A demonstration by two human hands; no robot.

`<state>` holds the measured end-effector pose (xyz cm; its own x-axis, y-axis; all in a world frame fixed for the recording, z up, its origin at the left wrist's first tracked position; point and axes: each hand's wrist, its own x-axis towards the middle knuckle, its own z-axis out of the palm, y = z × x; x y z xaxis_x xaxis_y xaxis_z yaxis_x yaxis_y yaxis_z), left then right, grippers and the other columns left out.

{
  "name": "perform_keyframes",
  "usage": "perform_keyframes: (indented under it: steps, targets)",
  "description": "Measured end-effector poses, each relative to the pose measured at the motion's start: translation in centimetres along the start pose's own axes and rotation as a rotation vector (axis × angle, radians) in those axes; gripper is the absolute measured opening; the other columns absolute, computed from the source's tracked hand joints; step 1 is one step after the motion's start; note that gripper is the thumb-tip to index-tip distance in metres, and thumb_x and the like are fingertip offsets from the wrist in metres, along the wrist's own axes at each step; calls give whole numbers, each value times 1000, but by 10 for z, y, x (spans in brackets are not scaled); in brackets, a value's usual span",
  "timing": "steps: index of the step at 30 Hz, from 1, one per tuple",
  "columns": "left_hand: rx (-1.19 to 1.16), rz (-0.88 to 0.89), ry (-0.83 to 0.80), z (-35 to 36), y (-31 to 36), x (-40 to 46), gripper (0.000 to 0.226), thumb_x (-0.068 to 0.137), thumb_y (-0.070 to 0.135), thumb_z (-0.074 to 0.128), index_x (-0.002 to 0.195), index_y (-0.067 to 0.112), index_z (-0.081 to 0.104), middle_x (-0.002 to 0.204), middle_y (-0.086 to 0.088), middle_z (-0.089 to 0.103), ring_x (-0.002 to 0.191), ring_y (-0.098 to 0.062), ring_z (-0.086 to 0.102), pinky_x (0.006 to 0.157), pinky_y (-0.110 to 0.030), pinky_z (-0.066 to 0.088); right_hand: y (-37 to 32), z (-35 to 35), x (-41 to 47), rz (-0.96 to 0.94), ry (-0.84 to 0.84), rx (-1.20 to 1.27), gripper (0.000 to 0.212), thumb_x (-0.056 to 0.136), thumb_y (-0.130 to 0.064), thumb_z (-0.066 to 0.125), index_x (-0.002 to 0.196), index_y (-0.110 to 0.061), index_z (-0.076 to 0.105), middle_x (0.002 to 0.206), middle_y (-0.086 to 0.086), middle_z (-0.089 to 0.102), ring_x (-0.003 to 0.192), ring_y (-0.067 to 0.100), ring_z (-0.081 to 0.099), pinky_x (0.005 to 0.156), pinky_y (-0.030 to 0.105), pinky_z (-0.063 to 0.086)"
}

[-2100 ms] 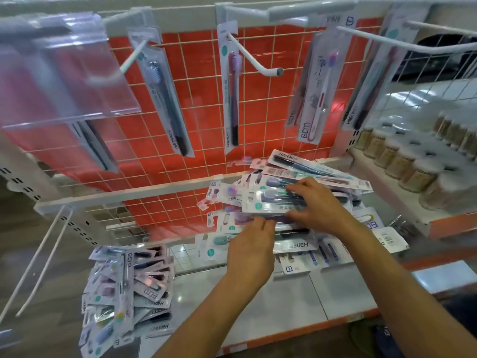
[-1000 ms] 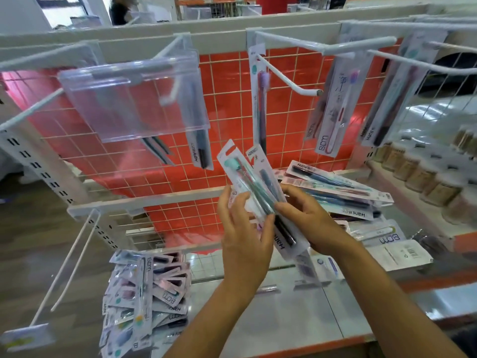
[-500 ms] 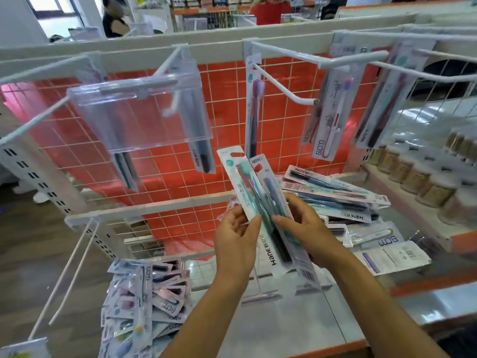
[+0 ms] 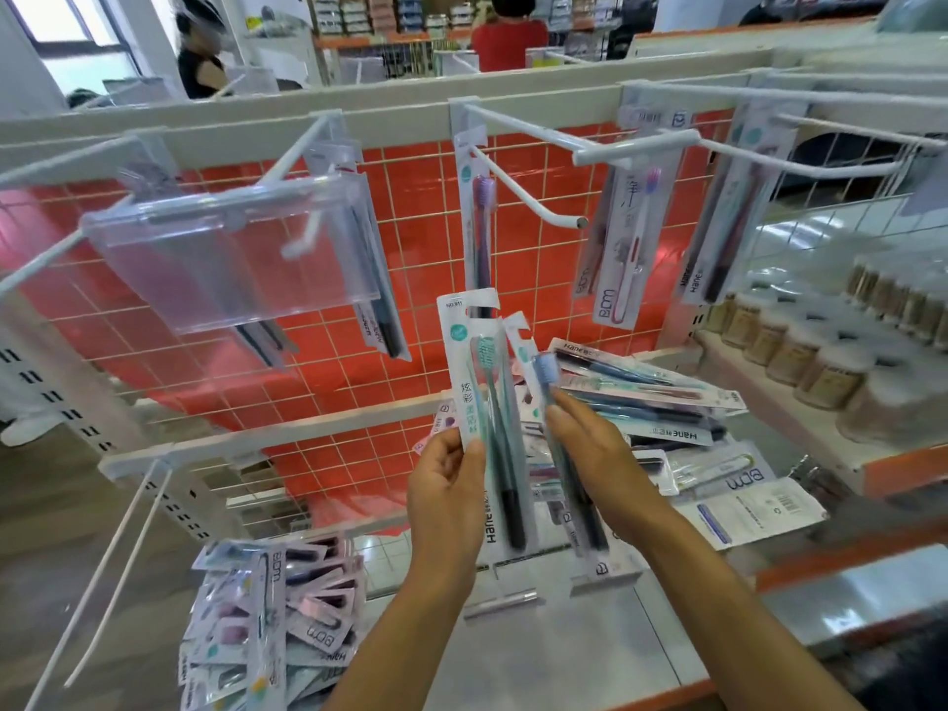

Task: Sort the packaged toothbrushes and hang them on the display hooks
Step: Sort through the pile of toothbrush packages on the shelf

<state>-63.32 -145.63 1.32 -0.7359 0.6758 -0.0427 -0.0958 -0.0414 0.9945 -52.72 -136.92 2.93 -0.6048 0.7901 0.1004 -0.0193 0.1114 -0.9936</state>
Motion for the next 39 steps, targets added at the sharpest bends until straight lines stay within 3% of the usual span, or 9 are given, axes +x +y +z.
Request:
perform_keyframes:
  steps: [4,7,9,13,17,21,28,31,39]
  targets:
    - [-13,-11,15,-2,2,0,9,96,19,55,95,17,63,91,1,71,87,-15,66,80,-31,53,1,2,3,3,15,-10,32,101,-17,40,99,-48,49,95,-41,48,82,-31,48,68,-6,37]
    - [-21,-25,46,-7,4,2,10,96,23,54,94,18,62,87,3,71,85,-15,66,76,-30,53,0,8,3,-21,23,-12,28,99,-14,45,106,-39,57,104,-19,64,90,-12,59,73,5,46]
    - [-19,-36,72,-12,4,5,13,97,28,53,94,20,61,87,3,71,86,-19,67,77,-36,55,-4,13,3,-37,23,-4,23,98,-12,48,111,-27,60,106,-5,67,94,3,63,76,14,51]
    - [-53,-59,139,-26,7,10,12,96,32,53,94,24,61,92,-6,70,94,-31,66,84,-51,56,-11,24,7,-62,-4,49,16,95,-11,52,108,-16,61,103,2,67,94,10,66,75,22,54]
    - [-86,-45,186,-39,12,13,12,97,30,53,95,21,61,93,-9,68,91,-32,65,81,-50,57,-22,38,10,-101,-23,84,9,92,-11,57,98,-14,62,93,-1,68,87,10,66,73,22,53]
    - [-113,-24,235,-51,17,15,13,98,27,51,94,17,59,85,-2,65,78,-18,62,69,-35,55,-38,51,11,-151,-67,167,11,90,-5,56,94,-12,63,86,-5,70,84,9,67,72,21,54]
    - [-50,31,250,-69,19,16,18,97,32,50,95,16,57,90,-8,64,81,-25,62,69,-43,57,-65,71,2,-271,-147,182,7,86,-8,57,89,-13,61,79,-15,69,80,1,67,69,15,53]
    - [-35,32,282,-73,20,15,19,97,32,50,93,15,57,91,-13,63,82,-29,61,71,-48,56,-71,76,-2,-320,-182,119,11,81,-21,58,89,-14,61,83,-14,68,84,4,67,71,19,54]
    - [-23,53,265,-82,16,16,19,99,25,48,95,8,54,90,-15,61,76,-24,60,55,-27,55,-69,82,-9,-347,-247,33,9,85,-15,57,88,-6,59,87,0,64,89,18,67,76,38,60]
